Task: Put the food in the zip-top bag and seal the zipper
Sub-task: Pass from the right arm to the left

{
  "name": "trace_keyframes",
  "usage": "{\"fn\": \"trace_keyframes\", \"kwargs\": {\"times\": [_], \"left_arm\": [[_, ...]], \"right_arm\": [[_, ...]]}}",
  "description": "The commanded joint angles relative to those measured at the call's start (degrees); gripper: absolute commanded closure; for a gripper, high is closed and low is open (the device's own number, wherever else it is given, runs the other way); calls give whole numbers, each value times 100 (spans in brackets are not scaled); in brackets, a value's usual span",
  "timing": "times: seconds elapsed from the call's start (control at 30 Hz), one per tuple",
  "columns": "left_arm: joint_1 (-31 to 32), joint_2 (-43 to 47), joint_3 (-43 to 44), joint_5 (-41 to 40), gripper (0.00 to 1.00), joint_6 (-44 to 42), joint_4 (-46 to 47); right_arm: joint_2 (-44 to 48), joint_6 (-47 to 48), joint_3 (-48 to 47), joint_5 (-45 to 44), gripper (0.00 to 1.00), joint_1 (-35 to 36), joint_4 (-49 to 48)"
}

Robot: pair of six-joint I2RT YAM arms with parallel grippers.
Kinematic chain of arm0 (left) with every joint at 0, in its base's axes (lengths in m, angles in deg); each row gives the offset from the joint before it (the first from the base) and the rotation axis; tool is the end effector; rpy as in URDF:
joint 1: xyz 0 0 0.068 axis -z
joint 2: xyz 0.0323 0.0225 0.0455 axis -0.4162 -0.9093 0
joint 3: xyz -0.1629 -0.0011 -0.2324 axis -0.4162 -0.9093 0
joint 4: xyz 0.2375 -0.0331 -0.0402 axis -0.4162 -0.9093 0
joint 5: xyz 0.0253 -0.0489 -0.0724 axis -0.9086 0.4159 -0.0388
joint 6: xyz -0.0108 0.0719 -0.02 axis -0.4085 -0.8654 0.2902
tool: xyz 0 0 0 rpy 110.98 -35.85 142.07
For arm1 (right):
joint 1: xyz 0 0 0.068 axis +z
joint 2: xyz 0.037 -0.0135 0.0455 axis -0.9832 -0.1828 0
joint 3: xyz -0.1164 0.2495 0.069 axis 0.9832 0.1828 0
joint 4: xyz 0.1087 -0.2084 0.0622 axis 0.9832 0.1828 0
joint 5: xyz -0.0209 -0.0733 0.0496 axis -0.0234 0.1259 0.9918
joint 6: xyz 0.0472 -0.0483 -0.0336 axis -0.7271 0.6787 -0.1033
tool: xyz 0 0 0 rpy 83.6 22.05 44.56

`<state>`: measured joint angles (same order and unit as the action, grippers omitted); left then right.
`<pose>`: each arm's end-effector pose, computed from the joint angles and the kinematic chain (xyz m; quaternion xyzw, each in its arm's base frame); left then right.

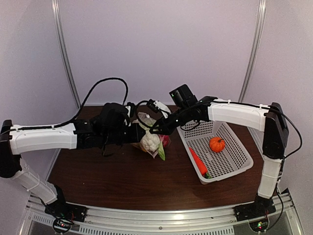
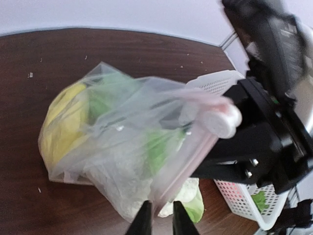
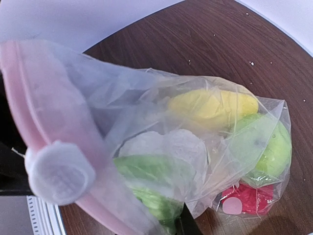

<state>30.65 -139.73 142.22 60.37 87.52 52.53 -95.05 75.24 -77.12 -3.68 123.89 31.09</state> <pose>0.1986 -0.2616 0.2825 0.0061 0.8740 -0.3109 0.3734 0.2908 0.3327 0.2780 -0.4575 0.7556 0.3779 0.2774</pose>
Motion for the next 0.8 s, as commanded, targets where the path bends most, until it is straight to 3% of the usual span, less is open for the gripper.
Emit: {"fn": "trace_keyframes", "kwargs": {"times": [0.0, 0.1, 0.2, 0.47, 0.53, 0.63, 0.7, 0.77], "left_arm": [[46, 64, -36, -153, 70, 10, 296], [48, -202, -24, -344, 61, 14, 139], [42, -407, -35, -380, 62, 7, 218], [48, -435, -26, -692, 98, 1, 341], [61, -271, 1, -630, 100, -64, 400], [63, -87, 245, -203, 100, -235, 362], [59, -29, 522, 386, 100, -371, 333], [59, 24, 808, 765, 100, -404, 238]], "right_arm": [[-68, -298, -252, 68, 91, -120, -70], [-35, -500, -187, 172, 93, -114, -133], [-1, -532, -122, 170, 93, -111, -170], [71, -557, -26, 142, 92, -113, -189], [96, -505, -3, 226, 81, -115, -171], [121, -393, 51, 339, 44, -60, -136], [52, -447, -24, 205, 38, -33, -12], [-61, -653, -188, -202, 42, -61, 151]]}}
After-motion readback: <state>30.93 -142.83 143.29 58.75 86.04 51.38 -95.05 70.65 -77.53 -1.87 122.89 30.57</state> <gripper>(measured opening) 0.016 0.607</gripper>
